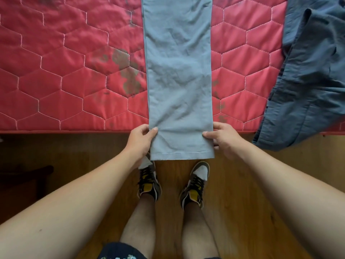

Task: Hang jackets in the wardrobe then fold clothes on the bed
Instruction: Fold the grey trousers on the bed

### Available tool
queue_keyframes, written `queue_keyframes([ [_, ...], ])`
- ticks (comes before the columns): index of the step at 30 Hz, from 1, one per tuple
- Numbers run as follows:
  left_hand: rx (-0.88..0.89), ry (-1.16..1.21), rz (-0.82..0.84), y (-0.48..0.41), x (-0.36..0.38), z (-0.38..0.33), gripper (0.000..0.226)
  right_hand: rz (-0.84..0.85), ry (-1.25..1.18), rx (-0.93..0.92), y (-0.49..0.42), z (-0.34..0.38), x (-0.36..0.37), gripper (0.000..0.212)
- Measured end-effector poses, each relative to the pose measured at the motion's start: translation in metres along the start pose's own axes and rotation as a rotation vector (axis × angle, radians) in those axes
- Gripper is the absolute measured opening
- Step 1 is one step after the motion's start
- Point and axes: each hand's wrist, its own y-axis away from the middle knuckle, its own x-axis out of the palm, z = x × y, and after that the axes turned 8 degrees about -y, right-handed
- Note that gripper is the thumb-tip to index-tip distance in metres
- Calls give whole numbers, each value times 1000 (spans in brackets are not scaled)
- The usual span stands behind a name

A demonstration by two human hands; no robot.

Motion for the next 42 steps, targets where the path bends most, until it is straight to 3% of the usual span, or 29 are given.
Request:
queue_keyframes([
  [3, -18, 20, 25, 8, 0, 4, 15, -19, 21, 8, 4, -7, 0, 24],
  [9, 27, -16, 134, 24, -11, 9, 61, -59, 101, -150, 23, -13, 7, 61],
  [11, 62, -75, 119, 30, -17, -2, 53, -58, 138, -203, 33, -5, 7, 67],
  [14, 45, -95, 165, 35, -33, -31, 25, -25, 131, -163, 48, 26, 6, 38],
  [16, 66, -62, 195, 34, -49, -66, 23, 29, 15, -117, 55, 63, 7, 19],
  [19, 147, 80, 178, 15, -73, -149, 19, 102, -242, -130, 56, 147, 10, 9],
  [22, 169, 332, 229, -13, -99, -242, 23, 106, -450, -227, 41, 244, 8, 45],
  [24, 168, 335, 163, -34, -111, -276, 25, 68, -482, -300, 27, 286, 9, 67],
  [26, 153, 206, 60, -49, -107, -277, 17, -19, -374, -316, 13, 294, 12, 69],
  [29, 103, 114, -2, -58, -88, -235, 4, -113, -131, -248, -10, 254, 16, 38],
  [32, 63, 17, -45, -62, -76, -179, 18, -214, 65, -178, -20, 201, 7, 23],
  [38, 75, -6, -79, -103, -75, -185, 57, -321, 147, -285, -41, 193, -8, 47],
  [42, 85, -35, -24, -140, -63, -216, 51, -269, 133, -317, -78, 231, 6, 55],
])
